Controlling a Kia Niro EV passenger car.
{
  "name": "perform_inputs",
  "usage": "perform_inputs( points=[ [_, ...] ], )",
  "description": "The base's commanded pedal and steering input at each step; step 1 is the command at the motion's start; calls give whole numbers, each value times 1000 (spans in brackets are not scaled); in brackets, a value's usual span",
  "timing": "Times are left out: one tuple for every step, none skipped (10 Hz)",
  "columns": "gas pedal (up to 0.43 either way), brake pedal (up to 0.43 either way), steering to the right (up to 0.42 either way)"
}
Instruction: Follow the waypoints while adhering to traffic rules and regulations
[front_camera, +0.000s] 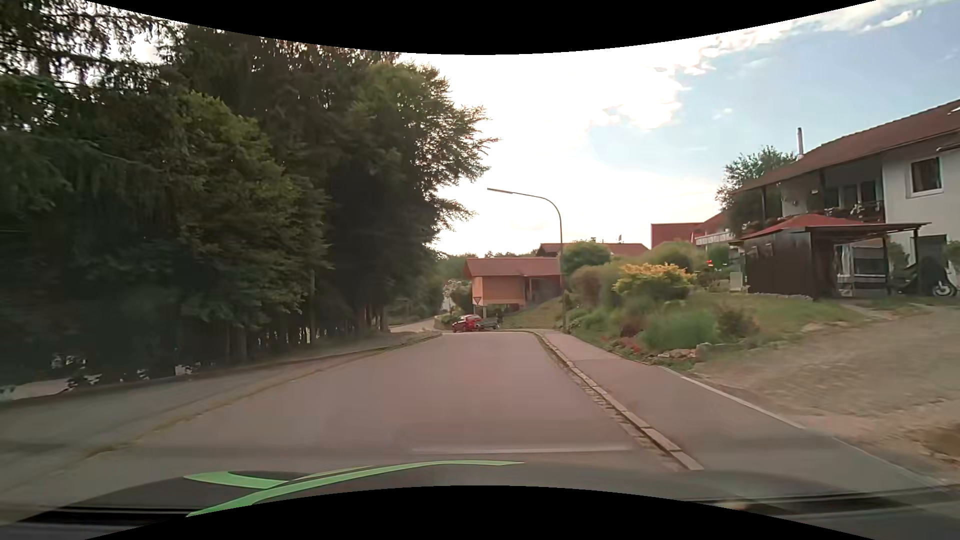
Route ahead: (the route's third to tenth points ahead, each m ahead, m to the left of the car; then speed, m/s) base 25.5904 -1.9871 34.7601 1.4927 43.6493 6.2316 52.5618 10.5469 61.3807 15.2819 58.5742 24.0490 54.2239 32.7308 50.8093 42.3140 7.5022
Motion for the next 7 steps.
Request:
perform_inputs(
  points=[
    [0, 0, 20],
    [0, 0, 19],
    [0, 0, 19],
    [0, 0, 19],
    [0, 0, 19],
    [0, 0, 19],
    [0, 0, 19]
  ],
)
